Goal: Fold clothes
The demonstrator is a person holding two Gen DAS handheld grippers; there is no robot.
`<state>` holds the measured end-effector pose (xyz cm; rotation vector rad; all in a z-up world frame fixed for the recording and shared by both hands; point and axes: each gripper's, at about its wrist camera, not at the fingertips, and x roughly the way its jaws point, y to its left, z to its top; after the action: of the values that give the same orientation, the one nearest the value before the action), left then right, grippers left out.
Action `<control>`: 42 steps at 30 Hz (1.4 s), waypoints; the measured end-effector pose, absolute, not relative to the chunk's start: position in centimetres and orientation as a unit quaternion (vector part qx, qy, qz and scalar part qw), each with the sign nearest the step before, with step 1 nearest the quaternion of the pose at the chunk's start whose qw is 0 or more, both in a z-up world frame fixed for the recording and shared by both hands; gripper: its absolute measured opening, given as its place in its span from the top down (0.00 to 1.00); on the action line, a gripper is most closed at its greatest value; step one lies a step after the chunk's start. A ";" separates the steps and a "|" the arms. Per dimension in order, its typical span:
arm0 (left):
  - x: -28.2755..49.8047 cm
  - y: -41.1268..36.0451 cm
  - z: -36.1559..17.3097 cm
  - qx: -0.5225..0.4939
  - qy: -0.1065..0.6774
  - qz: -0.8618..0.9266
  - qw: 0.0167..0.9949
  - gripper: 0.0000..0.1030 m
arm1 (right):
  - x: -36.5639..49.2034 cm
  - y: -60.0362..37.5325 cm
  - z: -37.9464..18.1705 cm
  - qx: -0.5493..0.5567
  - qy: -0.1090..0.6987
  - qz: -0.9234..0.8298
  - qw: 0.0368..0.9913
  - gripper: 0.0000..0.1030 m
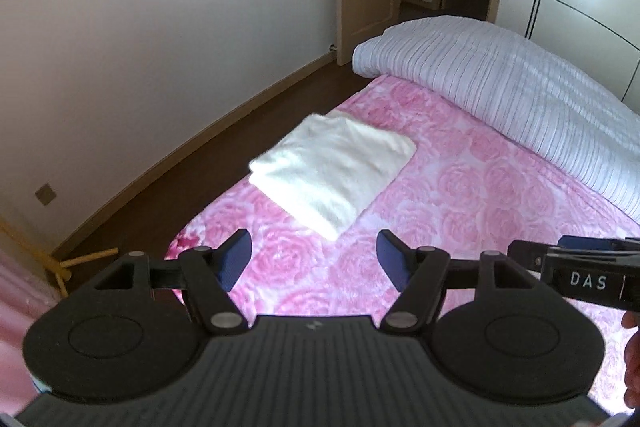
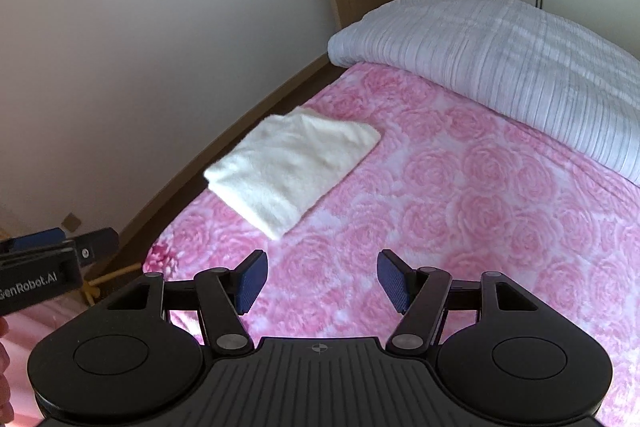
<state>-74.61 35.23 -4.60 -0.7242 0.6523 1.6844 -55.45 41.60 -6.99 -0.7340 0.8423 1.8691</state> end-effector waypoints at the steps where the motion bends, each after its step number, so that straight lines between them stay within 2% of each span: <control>1: -74.5 35.1 -4.7 -0.310 0.278 0.717 0.559 0.36 | -55.6 41.6 -7.1 -0.305 0.338 0.762 0.460 0.37; 19: -74.3 38.6 -6.9 -0.361 0.273 0.721 0.524 0.36 | -57.5 45.8 -9.0 -0.372 0.325 0.751 0.439 0.37; 42: -73.5 43.6 -10.5 -0.394 0.306 0.706 0.502 0.36 | -58.5 51.0 -12.2 -0.410 0.332 0.737 0.422 0.37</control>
<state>-73.52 43.64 -10.54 -0.9520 0.7394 1.7058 -58.47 51.00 -12.21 -1.0254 0.8319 1.8457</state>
